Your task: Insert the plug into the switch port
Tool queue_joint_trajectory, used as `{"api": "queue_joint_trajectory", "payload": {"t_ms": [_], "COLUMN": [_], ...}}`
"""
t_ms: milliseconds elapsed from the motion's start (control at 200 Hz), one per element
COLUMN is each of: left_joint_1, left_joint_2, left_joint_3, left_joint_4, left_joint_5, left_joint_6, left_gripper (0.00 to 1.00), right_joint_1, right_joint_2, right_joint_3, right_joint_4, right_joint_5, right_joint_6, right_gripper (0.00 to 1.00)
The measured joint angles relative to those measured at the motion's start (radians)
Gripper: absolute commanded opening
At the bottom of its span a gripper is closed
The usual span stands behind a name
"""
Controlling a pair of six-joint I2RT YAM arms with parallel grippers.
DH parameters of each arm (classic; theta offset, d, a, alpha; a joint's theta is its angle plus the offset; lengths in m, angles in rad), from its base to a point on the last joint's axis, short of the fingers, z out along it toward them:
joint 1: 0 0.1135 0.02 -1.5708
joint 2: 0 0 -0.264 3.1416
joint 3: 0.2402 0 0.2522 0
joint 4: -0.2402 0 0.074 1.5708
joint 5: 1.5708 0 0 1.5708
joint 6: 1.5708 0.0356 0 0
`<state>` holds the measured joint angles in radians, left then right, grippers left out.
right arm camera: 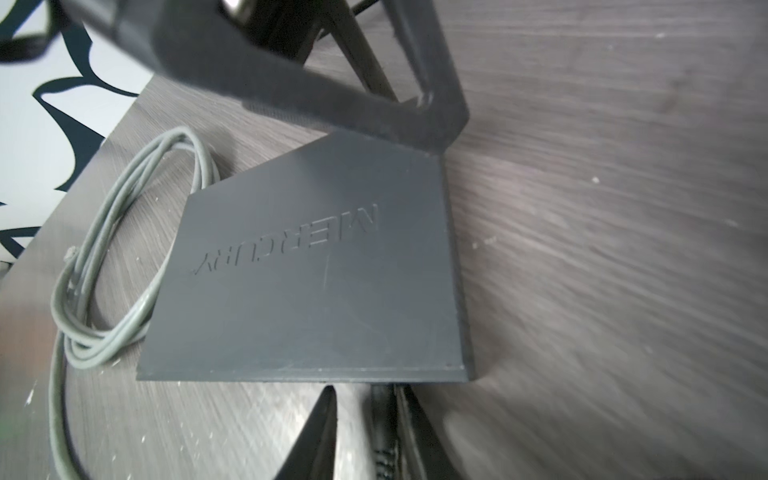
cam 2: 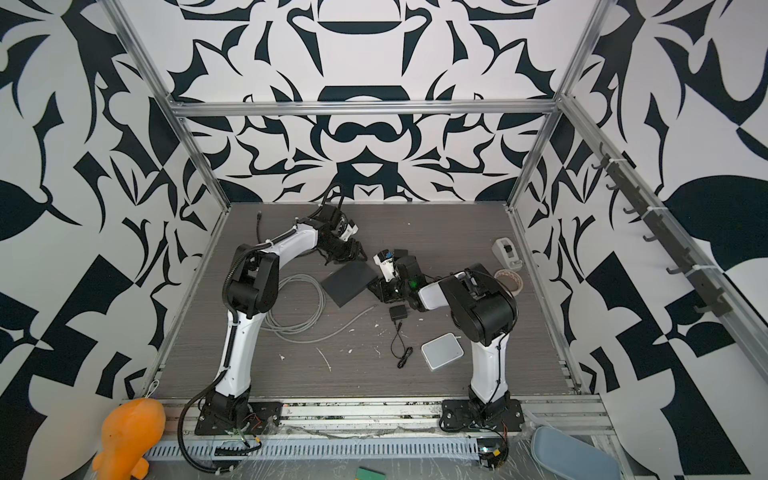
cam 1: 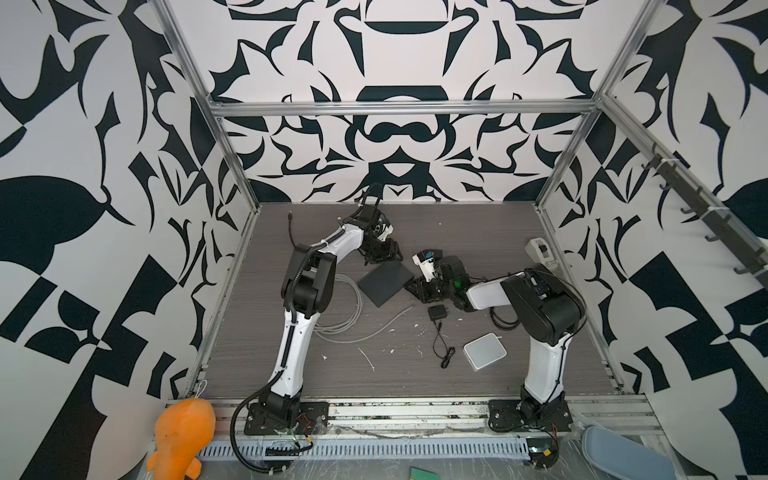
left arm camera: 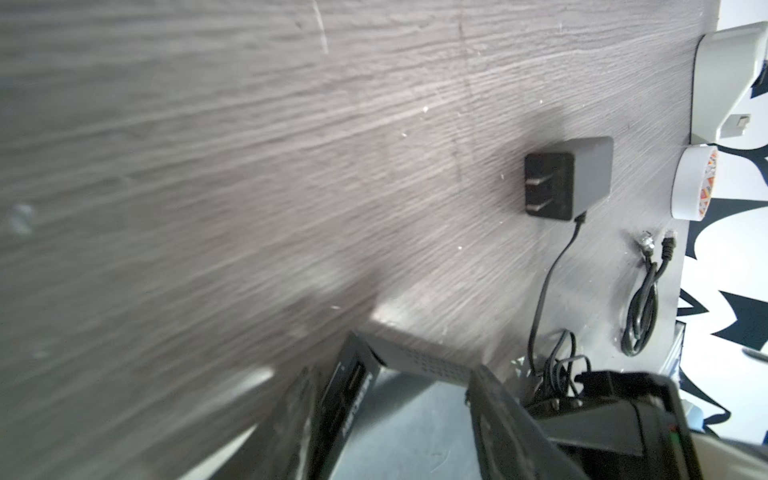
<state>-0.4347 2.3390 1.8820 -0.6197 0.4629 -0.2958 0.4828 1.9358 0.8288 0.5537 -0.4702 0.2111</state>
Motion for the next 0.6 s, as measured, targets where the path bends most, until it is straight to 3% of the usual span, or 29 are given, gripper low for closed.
{"api": "queue_joint_trajectory", "payload": {"t_ms": [230,600], "left_joint_1": [-0.003,0.029], "left_joint_2": [0.010,0.009], "left_joint_3": [0.027,0.021], "left_joint_4": [-0.006,-0.005], "left_joint_5": [-0.011,-0.025], "left_joint_6": [-0.028,-0.048], "left_gripper": [0.61,0.62], "right_joint_1": [-0.045,-0.105], "right_joint_2": [-0.053,-0.148], "right_joint_3": [-0.005,0.008], "right_joint_4": [-0.101,-0.278], "right_joint_5": [0.026,-0.013], "right_joint_6": [-0.033,-0.127], "right_gripper": [0.40,0.37]}}
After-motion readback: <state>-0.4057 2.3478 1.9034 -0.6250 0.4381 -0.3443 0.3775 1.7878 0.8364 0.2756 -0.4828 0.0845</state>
